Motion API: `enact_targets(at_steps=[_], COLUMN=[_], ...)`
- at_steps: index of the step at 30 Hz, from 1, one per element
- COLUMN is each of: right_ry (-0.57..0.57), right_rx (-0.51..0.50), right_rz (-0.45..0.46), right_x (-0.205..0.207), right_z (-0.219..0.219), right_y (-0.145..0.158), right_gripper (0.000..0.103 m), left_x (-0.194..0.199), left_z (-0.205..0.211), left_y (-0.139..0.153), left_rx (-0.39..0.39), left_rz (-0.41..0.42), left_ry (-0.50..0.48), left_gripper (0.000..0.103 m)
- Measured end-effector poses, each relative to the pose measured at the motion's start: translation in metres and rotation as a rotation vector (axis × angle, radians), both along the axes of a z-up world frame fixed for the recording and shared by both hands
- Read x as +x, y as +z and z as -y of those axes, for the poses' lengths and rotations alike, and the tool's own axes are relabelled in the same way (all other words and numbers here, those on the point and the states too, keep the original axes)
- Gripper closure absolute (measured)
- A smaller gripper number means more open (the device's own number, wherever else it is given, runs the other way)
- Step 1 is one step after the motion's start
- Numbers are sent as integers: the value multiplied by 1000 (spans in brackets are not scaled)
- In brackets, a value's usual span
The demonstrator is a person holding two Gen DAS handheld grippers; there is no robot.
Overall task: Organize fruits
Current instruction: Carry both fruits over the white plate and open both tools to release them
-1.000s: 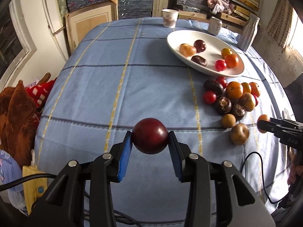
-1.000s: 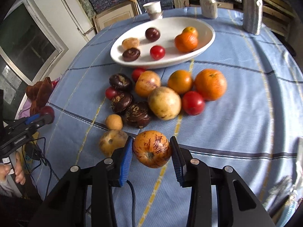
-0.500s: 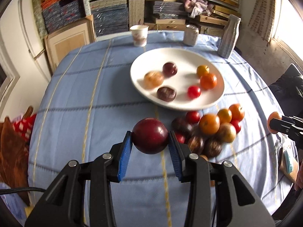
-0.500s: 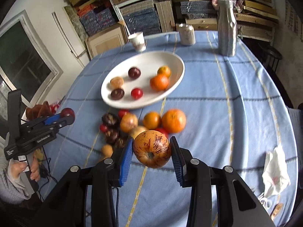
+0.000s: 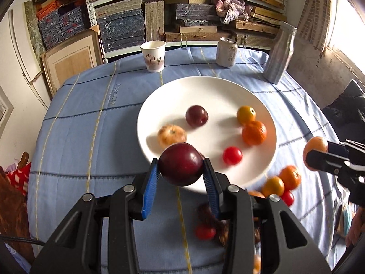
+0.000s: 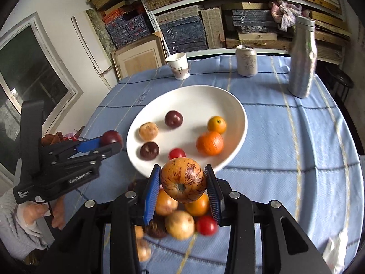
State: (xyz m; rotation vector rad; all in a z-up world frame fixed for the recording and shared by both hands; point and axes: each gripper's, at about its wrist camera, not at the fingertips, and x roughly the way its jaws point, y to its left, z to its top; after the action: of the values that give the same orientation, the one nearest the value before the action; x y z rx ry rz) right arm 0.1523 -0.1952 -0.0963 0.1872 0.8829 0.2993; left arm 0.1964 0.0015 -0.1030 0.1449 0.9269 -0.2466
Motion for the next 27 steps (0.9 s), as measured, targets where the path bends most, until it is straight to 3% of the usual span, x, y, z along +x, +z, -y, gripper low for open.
enact_targets(at_steps=[13, 27], right_ry=[53, 66], right_rx=[-33, -78], right_rz=[5, -90], right_x=[82, 120], right_z=[-28, -46], right_y=[-16, -65], right_gripper=[63, 63], left_x=[93, 125], left_z=[9, 9], left_y=[-20, -56], left_rx=[-13, -21], left_rz=[-12, -73], left_ry=[31, 68], left_gripper=[65, 64])
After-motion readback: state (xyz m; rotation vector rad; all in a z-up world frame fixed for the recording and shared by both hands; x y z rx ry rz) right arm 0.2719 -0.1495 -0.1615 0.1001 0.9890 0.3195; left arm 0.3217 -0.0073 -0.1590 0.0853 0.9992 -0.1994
